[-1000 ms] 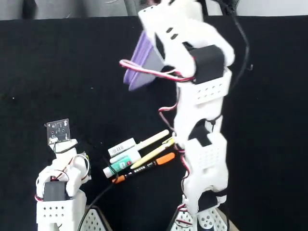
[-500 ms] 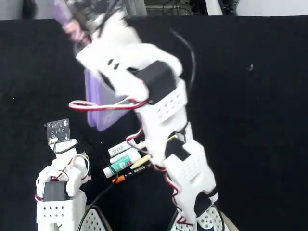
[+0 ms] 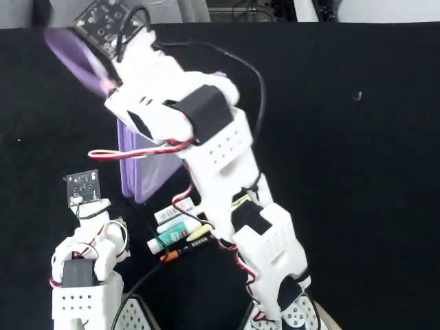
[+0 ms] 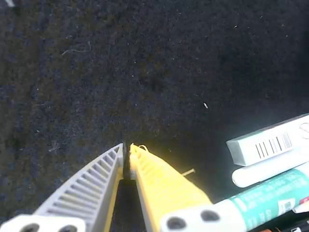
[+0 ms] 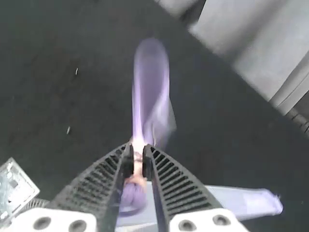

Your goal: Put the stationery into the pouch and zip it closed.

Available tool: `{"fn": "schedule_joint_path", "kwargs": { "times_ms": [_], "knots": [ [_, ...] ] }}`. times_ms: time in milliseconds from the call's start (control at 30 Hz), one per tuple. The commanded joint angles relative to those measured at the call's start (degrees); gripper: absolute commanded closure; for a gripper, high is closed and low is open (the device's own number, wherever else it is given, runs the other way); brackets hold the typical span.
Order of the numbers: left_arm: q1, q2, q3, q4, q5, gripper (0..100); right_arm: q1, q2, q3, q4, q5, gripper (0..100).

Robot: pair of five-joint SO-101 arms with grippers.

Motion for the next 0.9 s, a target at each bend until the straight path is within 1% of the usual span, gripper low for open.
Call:
{"fn": "schedule_joint_path", "kwargs": {
  "times_ms": [0,367,467,633,733,867],
  "knots": [
    [-0.3,0.2,1.4,0.2,0.4,97,-1.3,-2.7,2.2,1.8,0.0,98.7],
    [-0.3,0.2,1.4,0.2,0.4,97,-1.9,-3.1,16.2,1.8,0.4,98.7],
    [-0.3,0.2,1.4,0.2,0.4,97,-0.1,-3.6,17.5,1.8,2.8,98.7],
    [-0.3,0.2,1.4,0.2,0.4,97,5.5,-8.3,19.0,1.8,3.3,98.7],
    [-0.3,0.2,1.4,0.2,0.4,97,7.0,-12.2,25.9,1.8,3.4,98.7],
    [-0.3,0.2,1.4,0.2,0.4,97,6.0,-19.0,39.9,1.7,6.2,98.7]
  ]
}}
